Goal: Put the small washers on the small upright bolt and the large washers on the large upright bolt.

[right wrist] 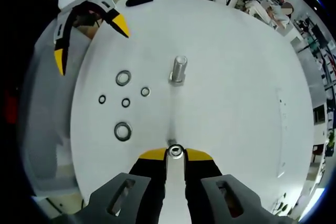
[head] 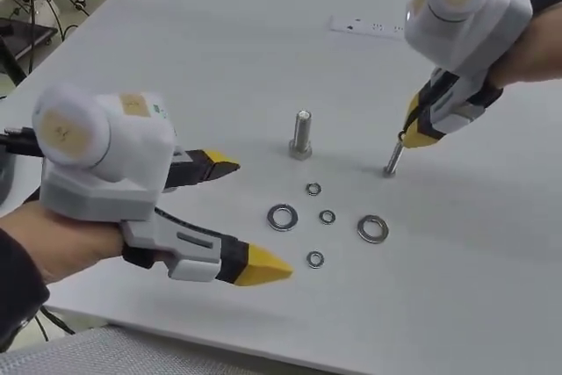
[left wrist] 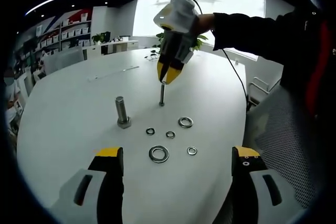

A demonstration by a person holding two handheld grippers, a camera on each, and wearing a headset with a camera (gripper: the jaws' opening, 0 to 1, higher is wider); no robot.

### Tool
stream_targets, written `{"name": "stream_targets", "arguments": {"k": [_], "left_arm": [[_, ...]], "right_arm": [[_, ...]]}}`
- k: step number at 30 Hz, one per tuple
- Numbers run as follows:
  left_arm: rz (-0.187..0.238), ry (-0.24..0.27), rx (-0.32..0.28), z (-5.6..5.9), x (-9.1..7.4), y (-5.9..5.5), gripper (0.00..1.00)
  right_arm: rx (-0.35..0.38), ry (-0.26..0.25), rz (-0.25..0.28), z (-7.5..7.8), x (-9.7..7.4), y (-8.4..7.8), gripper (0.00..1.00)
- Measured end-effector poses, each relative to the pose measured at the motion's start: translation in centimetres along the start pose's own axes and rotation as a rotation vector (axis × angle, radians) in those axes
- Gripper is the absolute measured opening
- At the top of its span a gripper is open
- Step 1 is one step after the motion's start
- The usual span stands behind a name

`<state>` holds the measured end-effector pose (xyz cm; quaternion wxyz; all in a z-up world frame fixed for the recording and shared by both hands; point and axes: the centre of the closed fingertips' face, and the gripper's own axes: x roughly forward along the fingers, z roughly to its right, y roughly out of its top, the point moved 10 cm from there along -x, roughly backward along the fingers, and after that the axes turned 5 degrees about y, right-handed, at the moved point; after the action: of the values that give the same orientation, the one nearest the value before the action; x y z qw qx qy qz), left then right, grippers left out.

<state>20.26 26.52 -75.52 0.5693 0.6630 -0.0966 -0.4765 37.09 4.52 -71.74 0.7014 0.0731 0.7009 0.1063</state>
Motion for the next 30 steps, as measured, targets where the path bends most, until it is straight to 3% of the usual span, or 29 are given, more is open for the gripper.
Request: {"name": "stream_targets", "arguments": {"k": [8,30], "left_arm": [[0.027,-0.009,0.01,0.2,0.01,0.27,0.86],[0.04,-0.027,0.016,0.27,0.0,0.57,0.86]], "right_arm": [[0.0,0.006,-0.008,-0.07,0.21,0.02,0.13],[0.004,0.027,-0.02,0.66,0.93,0.08,0.13]]}}
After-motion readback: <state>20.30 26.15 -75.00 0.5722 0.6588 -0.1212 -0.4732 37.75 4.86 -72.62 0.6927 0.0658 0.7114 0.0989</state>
